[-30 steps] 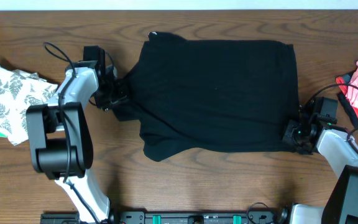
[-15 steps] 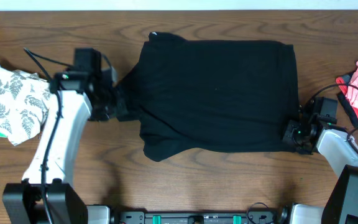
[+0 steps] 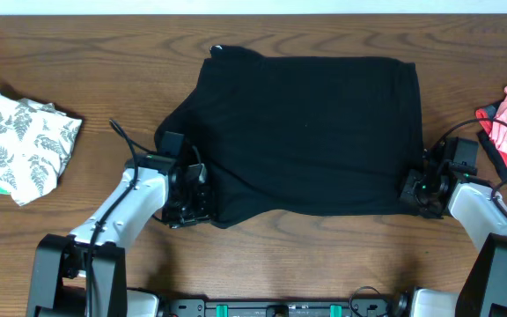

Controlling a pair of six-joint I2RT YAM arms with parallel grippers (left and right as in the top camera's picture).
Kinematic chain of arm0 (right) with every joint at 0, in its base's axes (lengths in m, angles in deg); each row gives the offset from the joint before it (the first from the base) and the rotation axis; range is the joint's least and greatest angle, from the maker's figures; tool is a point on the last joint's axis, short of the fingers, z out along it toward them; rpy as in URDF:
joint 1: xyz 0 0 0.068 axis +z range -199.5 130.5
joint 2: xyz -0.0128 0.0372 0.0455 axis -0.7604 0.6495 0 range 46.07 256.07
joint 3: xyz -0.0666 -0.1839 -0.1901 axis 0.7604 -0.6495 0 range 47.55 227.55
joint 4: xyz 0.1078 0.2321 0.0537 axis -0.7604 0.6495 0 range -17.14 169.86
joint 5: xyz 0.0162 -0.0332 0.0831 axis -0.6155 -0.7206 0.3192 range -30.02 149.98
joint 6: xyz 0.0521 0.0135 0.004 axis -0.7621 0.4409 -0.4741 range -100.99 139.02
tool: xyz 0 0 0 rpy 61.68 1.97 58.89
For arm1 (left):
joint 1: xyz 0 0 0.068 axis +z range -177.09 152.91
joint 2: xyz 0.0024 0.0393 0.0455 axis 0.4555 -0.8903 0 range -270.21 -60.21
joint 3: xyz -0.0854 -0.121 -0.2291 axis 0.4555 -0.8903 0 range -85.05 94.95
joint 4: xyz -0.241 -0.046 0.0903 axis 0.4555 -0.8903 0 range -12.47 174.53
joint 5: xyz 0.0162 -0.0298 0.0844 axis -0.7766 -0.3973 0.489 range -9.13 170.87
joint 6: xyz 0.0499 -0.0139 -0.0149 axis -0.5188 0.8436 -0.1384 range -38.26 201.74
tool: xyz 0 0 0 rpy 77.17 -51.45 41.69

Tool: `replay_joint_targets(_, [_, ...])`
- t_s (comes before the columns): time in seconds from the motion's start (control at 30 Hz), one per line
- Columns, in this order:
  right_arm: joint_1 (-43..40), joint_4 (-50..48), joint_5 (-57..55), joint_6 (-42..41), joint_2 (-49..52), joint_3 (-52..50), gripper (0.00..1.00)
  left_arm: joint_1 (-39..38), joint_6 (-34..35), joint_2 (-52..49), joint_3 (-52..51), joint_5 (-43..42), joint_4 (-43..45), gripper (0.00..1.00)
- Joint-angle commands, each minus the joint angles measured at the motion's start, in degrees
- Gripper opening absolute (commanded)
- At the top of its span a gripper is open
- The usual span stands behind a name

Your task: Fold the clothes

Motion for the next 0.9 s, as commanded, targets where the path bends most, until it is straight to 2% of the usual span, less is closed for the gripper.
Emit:
replay_joint_targets(0.0, [-0.07, 2.47, -1.03, 0.50, 4.90, -4.79, 0.01, -1.20, -0.57, 0.02, -0.79, -2.03, 3.17, 0.54])
replay_joint_targets(0.23, [-0.07, 2.69, -1.03, 0.52, 4.90, -4.79, 0.01, -1.40, -0.57, 0.02, -0.83, -1.84, 9.64, 0.54])
replay_joint_targets(0.43, [-0.07, 2.67, -1.03, 0.52, 4.90, -4.79, 0.01, -1.73, -0.11, 0.02, -0.83, -2.62, 6.84, 0.54])
replay_joint_targets(0.57, [-0.07, 2.64, -1.03, 0.52, 4.90, -4.79, 0.01, -1.99, -0.13, 0.04, -0.83, -12.15, 4.39, 0.53])
replay_joint_targets(0.63, [-0.07, 2.67, -1.03, 0.52, 4.90, -4.79, 0.01, -1.99, -0.85, 0.04, -0.81, -20.68, 4.20, 0.51])
replay_joint_targets(0.7, [-0.07, 2.67, -1.03, 0.52, 4.90, -4.79, 0.01, -1.99, -2.64, 0.31, -0.79, -27.36, 4.81, 0.42])
replay_joint_targets(0.77, [-0.07, 2.64, -1.03, 0.52, 4.90, -4.79, 0.01, -1.99, -3.17, 0.87, -0.74, -29.64, 5.53, 0.22])
replay_joint_targets(0.83, [-0.07, 2.64, -1.05, 0.52, 4.90, -4.79, 0.01, -1.97, -3.19, 1.44, -0.74, -28.92, 5.62, 0.06])
replay_joint_targets(0.87, [-0.07, 2.64, -1.03, 0.52, 4.90, -4.79, 0.01, -1.97, -3.19, 1.70, -0.74, -28.83, 5.55, 0.06])
